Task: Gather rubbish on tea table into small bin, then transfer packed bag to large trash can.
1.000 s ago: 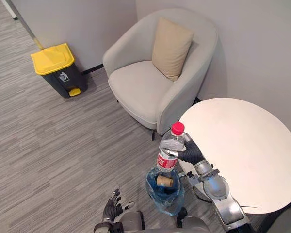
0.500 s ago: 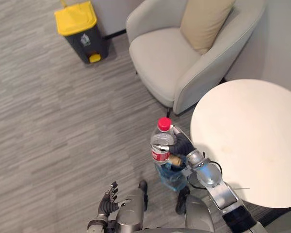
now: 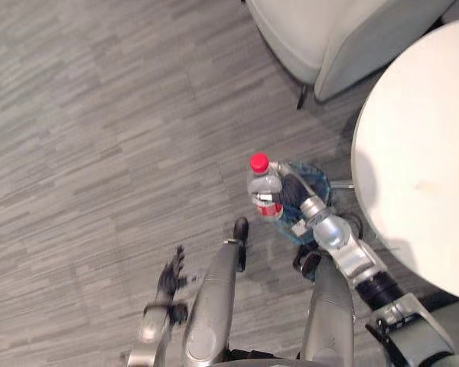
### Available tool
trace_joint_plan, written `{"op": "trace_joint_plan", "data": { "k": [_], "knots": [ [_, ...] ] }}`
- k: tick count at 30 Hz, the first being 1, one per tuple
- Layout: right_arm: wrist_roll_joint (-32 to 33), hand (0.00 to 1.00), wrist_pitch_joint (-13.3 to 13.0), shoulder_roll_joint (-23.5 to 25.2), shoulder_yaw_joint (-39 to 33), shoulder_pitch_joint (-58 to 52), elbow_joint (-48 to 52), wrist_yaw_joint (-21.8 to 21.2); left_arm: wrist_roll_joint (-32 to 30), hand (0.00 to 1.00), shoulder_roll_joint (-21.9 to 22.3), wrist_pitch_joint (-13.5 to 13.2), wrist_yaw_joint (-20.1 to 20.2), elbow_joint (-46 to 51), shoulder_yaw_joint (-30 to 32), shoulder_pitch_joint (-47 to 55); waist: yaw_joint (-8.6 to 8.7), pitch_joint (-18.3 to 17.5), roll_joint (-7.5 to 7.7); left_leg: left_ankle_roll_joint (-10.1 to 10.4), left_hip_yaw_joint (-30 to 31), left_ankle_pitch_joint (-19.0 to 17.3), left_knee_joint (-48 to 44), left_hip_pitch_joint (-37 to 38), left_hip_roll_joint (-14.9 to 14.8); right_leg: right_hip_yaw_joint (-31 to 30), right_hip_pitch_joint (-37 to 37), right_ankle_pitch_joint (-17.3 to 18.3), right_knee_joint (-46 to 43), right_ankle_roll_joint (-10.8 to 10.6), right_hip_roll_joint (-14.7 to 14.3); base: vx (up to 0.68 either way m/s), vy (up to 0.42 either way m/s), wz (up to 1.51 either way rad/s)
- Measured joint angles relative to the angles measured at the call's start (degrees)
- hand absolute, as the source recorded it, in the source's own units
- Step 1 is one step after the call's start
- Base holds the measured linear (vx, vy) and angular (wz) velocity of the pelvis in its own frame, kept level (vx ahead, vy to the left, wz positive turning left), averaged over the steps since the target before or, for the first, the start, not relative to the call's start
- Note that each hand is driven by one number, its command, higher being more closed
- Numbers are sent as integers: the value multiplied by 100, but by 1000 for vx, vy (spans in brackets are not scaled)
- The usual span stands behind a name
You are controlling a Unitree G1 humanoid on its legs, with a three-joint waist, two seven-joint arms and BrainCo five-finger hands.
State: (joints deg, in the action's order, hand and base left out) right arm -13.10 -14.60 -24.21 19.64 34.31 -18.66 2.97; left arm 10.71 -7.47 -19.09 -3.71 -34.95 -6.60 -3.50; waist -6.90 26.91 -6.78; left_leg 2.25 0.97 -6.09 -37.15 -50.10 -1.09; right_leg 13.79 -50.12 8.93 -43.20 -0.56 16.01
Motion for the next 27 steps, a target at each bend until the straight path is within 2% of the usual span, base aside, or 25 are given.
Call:
{"op": "trace_joint_plan", "data": {
  "k": [3,6,12,18,20,22,23,25,27],
  "knots": [
    [3,100,31,-262,-216,336,-95,244,137,0,183,-47,-49,175,9,14,-42,238,-54,-8,-60,0,-123,-446,-9,-80,-500,-6,-160,17,8,-14,14,-3],
    [24,100,53,-473,-281,583,-280,354,225,0,156,-157,-167,288,-2,-17,-109,262,-71,-23,-127,16,-186,-778,-37,-148,-892,-12,-264,33,6,29,14,-6],
    [203,100,131,-803,-330,973,-412,553,278,0,154,-174,-290,241,-130,-579,-134,276,-101,-26,-11,72,-335,-1390,-46,-90,-1462,-9,-436,65,8,25,7,4],
    [203,100,147,-864,-340,1378,-760,956,391,0,151,-324,-316,245,-248,-793,-158,279,-99,5,8,115,-399,-1734,-30,-112,-1832,7,-569,54,28,-11,-2,3],
    [203,100,144,-887,-335,1436,-834,970,472,0,151,-392,-363,245,-282,-798,-163,279,-99,15,21,124,-419,-1759,-29,-110,-1866,19,-587,70,31,-10,-4,2],
    [224,100,146,-891,-325,1678,-1205,1014,496,0,149,-375,-418,-102,-173,-1281,-169,282,-93,16,13,123,-508,-1829,-90,-111,-1929,23,-609,66,-13,-37,-10,-9],
    [239,100,148,-889,-316,1694,-1203,1039,499,0,148,-360,-440,-253,-81,-1509,-156,285,-89,17,11,123,-521,-1866,-96,-110,-1958,23,-632,66,-19,-51,-7,-4],
    [373,100,148,-722,-275,1794,-1178,1048,590,0,95,-170,-538,-621,488,-2529,17,348,12,14,-4,122,-594,-2000,-100,-152,-2121,30,-745,55,-12,-60,-6,0],
    [435,100,147,-526,-264,1831,-1143,953,675,0,-19,-23,-514,-598,701,-2997,145,378,61,10,-22,120,-645,-2097,-115,-154,-2212,30,-783,51,-14,-51,-2,-6]
  ]
}}
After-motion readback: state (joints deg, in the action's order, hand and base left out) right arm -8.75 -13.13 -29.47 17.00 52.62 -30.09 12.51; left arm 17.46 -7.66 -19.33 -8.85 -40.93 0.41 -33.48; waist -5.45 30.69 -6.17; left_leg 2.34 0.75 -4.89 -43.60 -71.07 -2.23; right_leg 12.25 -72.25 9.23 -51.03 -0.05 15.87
